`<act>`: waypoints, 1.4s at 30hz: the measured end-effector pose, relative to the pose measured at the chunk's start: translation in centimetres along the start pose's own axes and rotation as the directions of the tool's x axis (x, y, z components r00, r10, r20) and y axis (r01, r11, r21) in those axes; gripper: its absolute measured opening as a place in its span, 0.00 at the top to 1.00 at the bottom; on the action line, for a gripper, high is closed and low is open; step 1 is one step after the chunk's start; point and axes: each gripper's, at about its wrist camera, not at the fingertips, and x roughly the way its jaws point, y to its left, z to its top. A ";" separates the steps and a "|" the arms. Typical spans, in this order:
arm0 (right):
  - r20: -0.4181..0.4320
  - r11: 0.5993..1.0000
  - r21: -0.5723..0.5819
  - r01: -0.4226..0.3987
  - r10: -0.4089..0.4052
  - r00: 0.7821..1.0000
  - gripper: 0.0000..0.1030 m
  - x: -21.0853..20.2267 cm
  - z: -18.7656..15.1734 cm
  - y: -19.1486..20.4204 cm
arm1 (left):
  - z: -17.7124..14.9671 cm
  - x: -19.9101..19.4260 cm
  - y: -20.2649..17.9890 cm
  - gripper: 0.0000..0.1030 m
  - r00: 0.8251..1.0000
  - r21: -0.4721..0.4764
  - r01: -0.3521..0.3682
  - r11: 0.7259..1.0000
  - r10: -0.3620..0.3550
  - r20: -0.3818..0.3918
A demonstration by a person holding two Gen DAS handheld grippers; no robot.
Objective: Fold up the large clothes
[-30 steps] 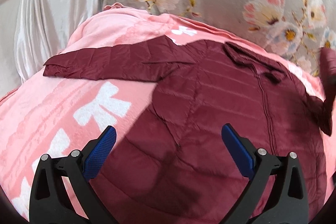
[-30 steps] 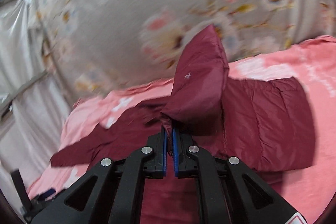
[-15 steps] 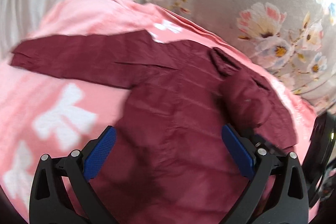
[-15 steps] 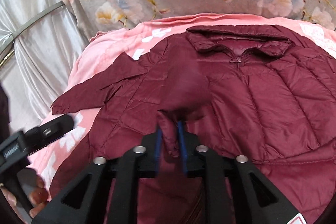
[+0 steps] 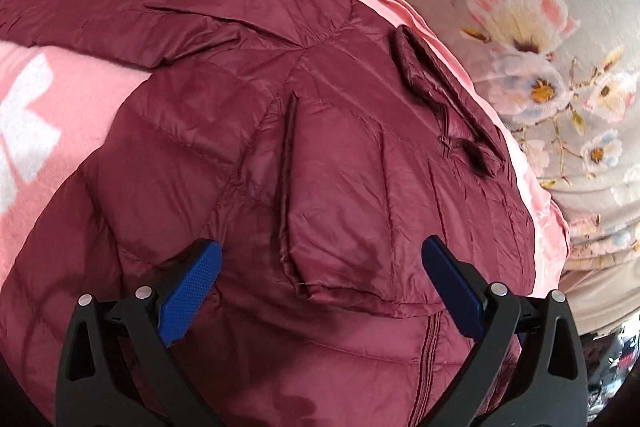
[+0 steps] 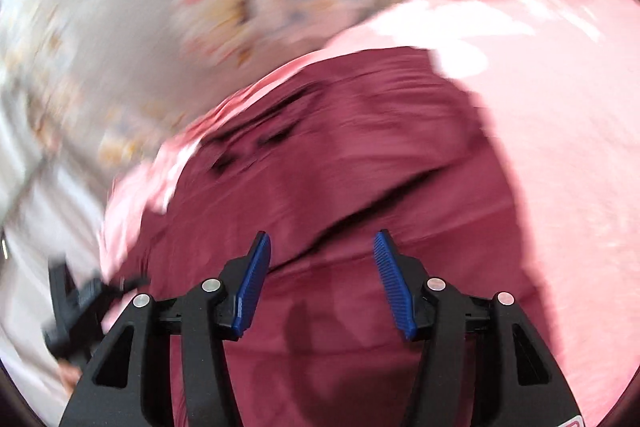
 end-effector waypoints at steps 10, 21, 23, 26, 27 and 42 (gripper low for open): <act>0.043 0.990 0.127 0.056 -0.062 0.997 0.60 3.2 4.5 -4.1 | 2.6 -0.3 -0.3 0.97 0.999 0.043 -0.032 0.999 0.031 0.026; 0.186 0.993 -0.070 0.097 -0.082 0.979 0.98 1.6 5.3 0.1 | 4.6 -1.4 -0.4 0.98 0.968 0.143 -0.184 0.972 0.154 0.199; 0.095 0.984 -0.040 0.175 -0.171 0.981 0.98 3.7 5.0 -1.4 | 4.1 0.3 0.3 0.98 0.972 0.145 -0.201 0.969 0.178 0.157; -0.017 0.979 0.005 0.203 -0.203 0.979 0.99 5.7 5.0 -3.2 | 3.0 2.2 1.0 0.98 0.969 0.161 -0.227 0.960 0.206 0.137; -0.027 0.977 0.010 0.211 -0.211 0.977 1.00 5.9 5.1 -3.3 | 2.8 2.1 1.0 0.98 0.966 0.170 -0.235 0.957 0.211 0.148; 0.227 0.923 -0.265 0.279 -0.222 0.948 0.85 -1.0 2.0 4.5 | 2.0 -4.4 0.1 0.80 0.929 0.150 -0.252 0.956 0.196 0.313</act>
